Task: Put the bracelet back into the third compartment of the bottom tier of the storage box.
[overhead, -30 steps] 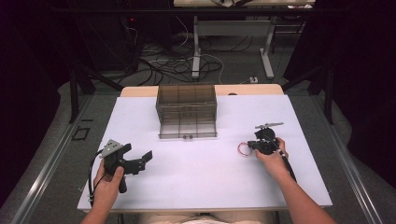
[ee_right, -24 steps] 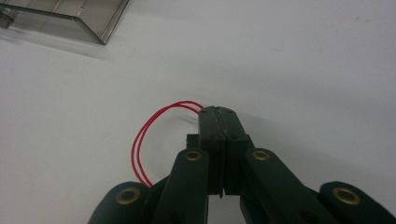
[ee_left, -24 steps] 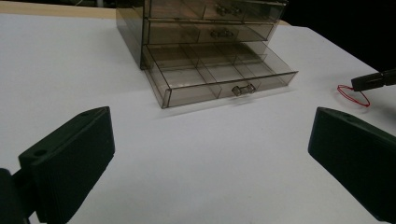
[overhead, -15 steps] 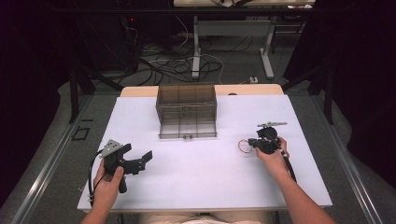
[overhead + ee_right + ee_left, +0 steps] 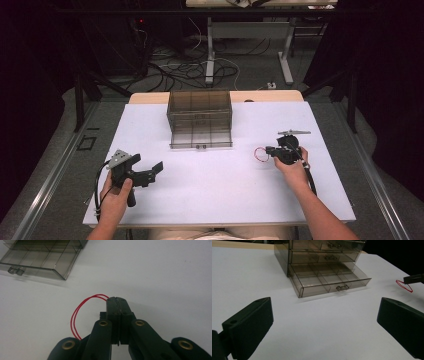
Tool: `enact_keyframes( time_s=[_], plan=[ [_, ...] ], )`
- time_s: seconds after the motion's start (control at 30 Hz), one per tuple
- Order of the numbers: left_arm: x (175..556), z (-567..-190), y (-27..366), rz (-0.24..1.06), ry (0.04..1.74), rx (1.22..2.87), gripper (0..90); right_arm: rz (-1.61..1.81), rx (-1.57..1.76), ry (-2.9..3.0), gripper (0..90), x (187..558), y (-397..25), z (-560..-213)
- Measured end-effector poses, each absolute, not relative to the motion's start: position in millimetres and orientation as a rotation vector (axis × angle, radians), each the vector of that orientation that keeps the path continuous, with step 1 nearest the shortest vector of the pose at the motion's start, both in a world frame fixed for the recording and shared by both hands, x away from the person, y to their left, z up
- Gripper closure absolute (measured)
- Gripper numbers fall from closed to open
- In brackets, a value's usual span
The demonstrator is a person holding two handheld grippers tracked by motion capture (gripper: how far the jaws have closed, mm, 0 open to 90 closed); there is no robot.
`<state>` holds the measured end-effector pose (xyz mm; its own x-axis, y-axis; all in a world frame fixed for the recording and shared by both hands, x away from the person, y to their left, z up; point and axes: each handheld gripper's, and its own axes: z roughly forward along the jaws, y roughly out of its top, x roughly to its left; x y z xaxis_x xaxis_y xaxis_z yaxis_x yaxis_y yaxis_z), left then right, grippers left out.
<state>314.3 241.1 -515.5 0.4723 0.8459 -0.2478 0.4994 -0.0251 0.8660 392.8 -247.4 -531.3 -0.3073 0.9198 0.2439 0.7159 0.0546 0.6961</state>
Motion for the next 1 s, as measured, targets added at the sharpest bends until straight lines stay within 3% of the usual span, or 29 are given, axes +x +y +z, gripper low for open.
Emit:
enact_keyframes(
  time_s=[1.0],
  plan=[
    [313.7,-515.2,240.7,0.418,1.168,1.677,0.5,1.258,1.756,1.974,90.0,387.2,-246.0,-514.2]
  ],
)
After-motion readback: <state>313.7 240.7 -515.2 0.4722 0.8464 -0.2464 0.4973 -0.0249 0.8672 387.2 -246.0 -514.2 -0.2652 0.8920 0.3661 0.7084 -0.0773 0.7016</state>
